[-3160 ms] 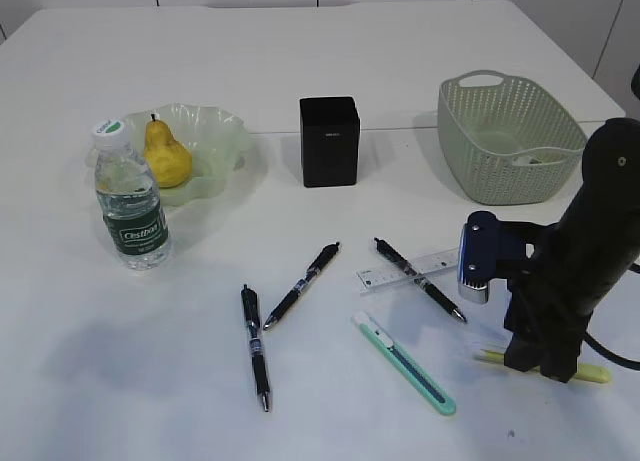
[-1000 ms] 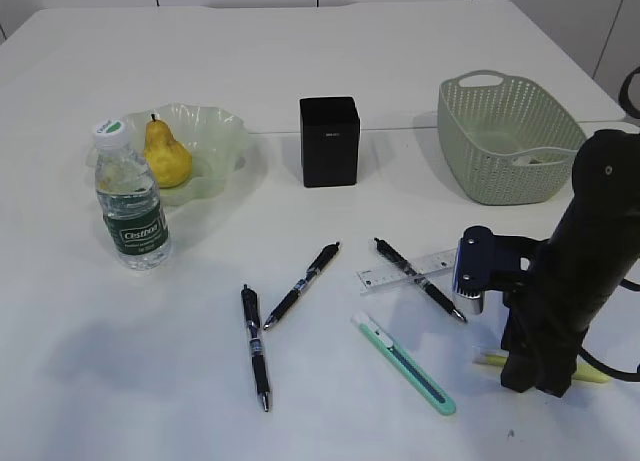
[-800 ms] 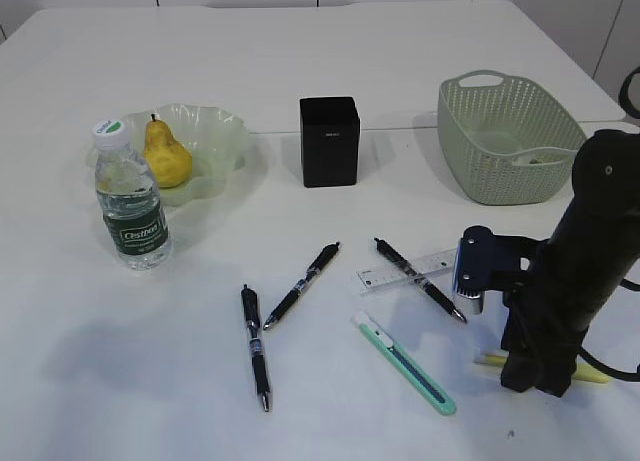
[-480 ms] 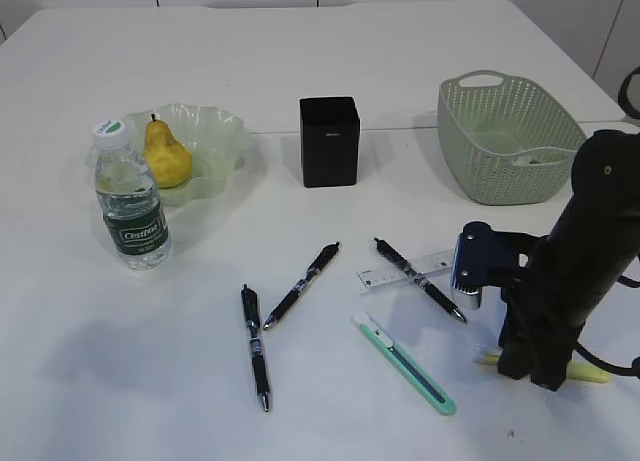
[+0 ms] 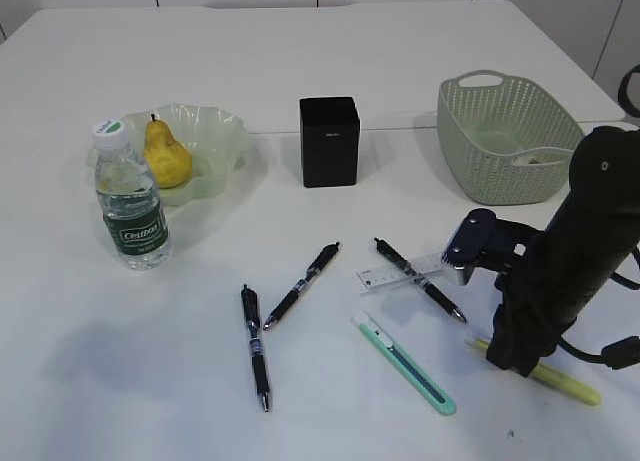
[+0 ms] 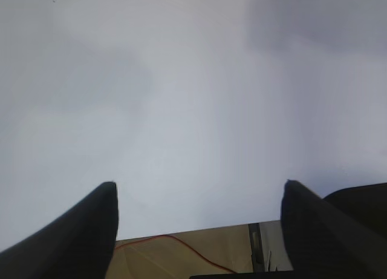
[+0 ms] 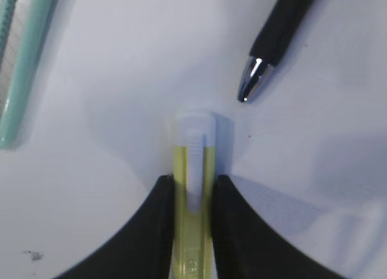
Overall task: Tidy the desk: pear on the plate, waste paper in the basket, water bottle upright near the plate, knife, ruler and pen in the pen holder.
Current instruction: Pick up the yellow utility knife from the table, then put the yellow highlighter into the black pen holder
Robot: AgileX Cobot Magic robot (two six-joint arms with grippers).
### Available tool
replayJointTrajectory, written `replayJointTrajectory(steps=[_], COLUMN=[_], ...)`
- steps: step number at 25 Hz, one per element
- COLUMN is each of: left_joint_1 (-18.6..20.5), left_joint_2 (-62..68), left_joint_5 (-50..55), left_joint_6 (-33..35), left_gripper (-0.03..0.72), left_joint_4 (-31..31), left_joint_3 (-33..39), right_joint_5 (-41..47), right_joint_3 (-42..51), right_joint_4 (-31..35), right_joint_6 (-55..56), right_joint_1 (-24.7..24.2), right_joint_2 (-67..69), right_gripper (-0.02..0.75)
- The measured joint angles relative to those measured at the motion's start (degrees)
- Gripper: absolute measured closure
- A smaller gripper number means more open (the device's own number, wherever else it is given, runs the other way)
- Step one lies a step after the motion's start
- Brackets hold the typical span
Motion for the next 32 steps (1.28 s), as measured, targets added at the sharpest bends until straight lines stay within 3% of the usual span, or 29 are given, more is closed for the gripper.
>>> replayJointTrajectory(steps=[5, 12, 23, 28, 32], left_joint_1=[0.0, 0.0, 0.0, 0.0, 0.0], left_joint_2=[0.0, 0.0, 0.0, 0.0, 0.0], left_joint_5=[0.0, 0.0, 0.0, 0.0, 0.0], left_joint_6=[0.0, 0.0, 0.0, 0.0, 0.0], left_gripper=[0.096, 0.096, 0.096, 0.096, 0.096], left_joint_4=[0.0, 0.0, 0.0, -0.3, -0.3], left_joint_3=[0.0, 0.0, 0.0, 0.0, 0.0], right_joint_5=[1.1, 11.5, 27.4, 28.5, 23.3], right_joint_3=[-0.2, -3.1, -18.7, -27.9, -35.4], right_joint_4=[0.7, 0.8, 2.7, 8.6, 13.0], right_joint_6=[9.7, 19.0, 28.0, 28.2, 28.2], right_joint_1=[0.0, 0.0, 0.0, 0.0, 0.0], right_joint_2=[0.0, 0.9, 0.7, 0.7, 0.7], right_gripper=[0.573, 0.573, 0.573, 0.573, 0.573])
